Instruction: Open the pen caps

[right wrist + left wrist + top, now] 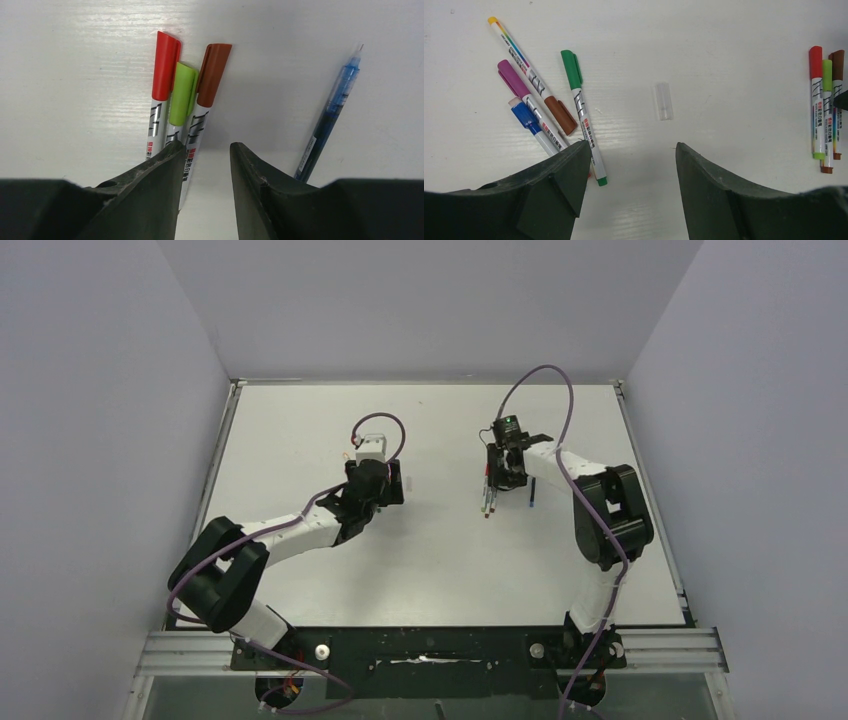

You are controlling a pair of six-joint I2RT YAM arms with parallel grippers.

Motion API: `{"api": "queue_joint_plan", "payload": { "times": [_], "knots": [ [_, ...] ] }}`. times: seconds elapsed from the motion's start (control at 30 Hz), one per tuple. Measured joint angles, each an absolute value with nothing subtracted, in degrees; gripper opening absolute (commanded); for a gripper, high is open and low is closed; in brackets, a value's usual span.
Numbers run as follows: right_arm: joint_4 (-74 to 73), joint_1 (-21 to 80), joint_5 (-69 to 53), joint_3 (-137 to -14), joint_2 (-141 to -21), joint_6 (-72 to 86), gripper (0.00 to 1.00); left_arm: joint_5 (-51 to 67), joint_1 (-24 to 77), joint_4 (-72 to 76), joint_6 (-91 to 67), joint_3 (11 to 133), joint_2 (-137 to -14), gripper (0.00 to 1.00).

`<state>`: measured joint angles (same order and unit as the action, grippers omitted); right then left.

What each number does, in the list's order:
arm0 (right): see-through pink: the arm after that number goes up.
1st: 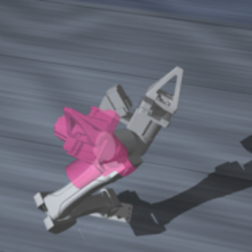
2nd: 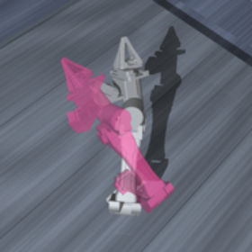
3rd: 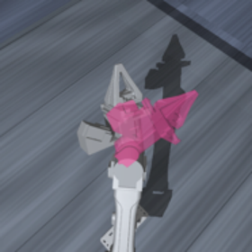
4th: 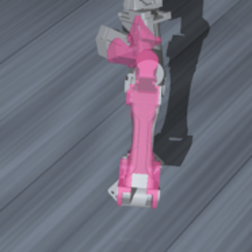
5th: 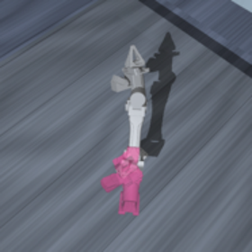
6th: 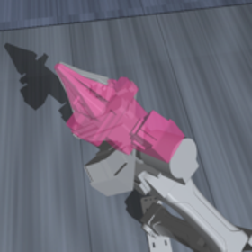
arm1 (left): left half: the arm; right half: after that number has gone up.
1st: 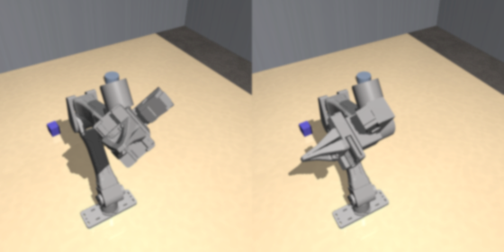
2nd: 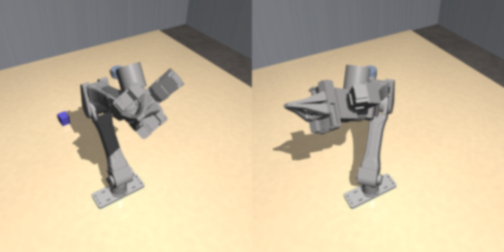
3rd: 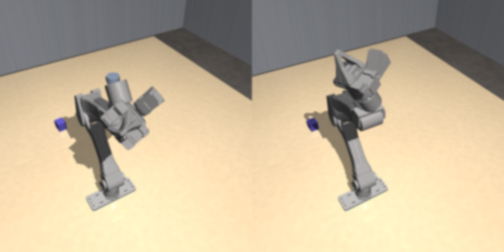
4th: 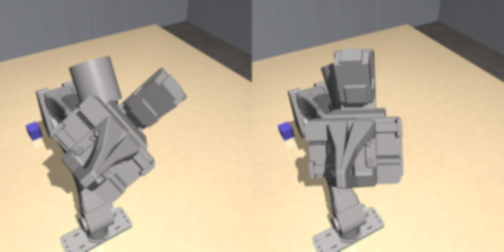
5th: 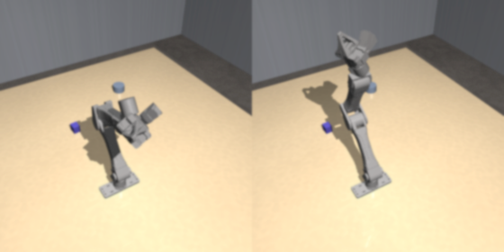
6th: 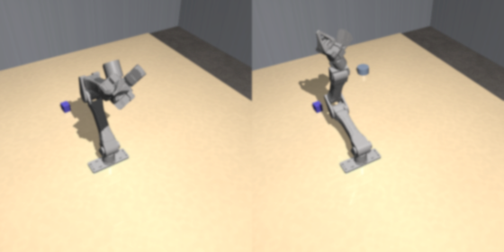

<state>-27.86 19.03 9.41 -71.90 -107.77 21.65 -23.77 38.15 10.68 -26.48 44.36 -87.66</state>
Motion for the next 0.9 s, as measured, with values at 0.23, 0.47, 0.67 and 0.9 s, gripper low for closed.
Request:
{"api": "queue_joint_plan", "payload": {
  "times": [0.23, 0.47, 0.67, 0.9],
  "knots": [
    [-28.1, 19.6, 10.1, -71.9, -107.8, 22.0, 0.38, -23.8, 38.2, 10.7, -26.5, 44.3, -87.2, 0.63],
    [-28.2, 19.6, 10.8, -71.7, -107.8, 22.2, 0.35, -23.8, 38.2, 11.1, -26.5, 44.2, -86.7, 0.62],
    [-27.6, 19.5, 10.9, -71.3, -107.8, 22.3, 0.32, -23.8, 38.2, 11.3, -26.5, 43.8, -86.7, 0.62],
    [-26.9, 19.1, 10.9, -70.8, -107.8, 22.4, 0.31, -23.7, 38.2, 11.4, -26.5, 43.7, -86.7, 0.62]
  ]
}}
